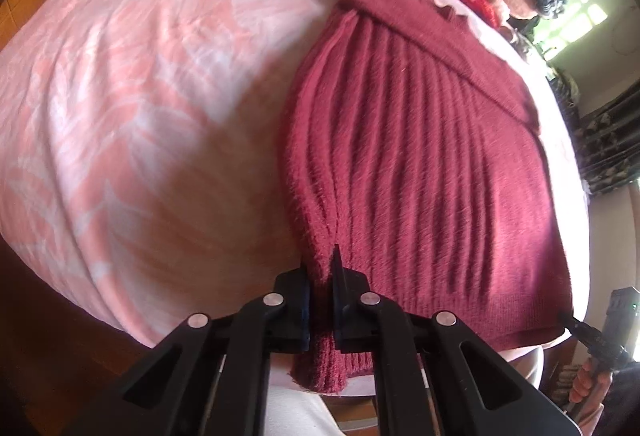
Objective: Fold small clothes
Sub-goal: 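Grasp the ribbed hem of the red sweater with both tools, then lift the hem with both tools and fold it toward the collar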
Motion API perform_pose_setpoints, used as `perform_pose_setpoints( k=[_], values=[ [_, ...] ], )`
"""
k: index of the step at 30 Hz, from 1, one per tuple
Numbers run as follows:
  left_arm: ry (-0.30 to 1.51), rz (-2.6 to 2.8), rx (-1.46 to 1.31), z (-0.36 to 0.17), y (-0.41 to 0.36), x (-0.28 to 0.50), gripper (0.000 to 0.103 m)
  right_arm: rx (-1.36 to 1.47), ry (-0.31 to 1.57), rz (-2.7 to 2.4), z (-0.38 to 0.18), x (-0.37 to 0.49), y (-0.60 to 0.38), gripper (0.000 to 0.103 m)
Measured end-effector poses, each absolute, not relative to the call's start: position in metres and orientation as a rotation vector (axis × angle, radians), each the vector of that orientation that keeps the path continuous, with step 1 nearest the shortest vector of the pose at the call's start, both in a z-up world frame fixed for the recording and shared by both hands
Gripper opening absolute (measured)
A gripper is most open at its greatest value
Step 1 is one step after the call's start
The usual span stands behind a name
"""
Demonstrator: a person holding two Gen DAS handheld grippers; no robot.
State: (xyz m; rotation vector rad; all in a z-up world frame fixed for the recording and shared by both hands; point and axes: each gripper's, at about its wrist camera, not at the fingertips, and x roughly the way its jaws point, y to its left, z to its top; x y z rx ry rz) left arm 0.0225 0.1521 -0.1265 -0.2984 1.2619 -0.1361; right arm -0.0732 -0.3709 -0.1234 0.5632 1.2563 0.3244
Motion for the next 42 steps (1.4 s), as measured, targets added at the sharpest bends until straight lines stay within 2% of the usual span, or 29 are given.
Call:
perform_pose_setpoints(
  k=[23, 42],
  values=[
    [1.101, -0.213, -0.294, -0.052, 0.131, 0.073, 0.007, 0.59, 1.103, 0.413, -0.049, -0.019, -0.381, 0.005],
    [1.047, -0.21, -0.286, -0.022, 0.108, 0.186, 0.007, 0.603, 1.052, 0.392, -0.015, 0.091, -0.403, 0.005]
  ],
)
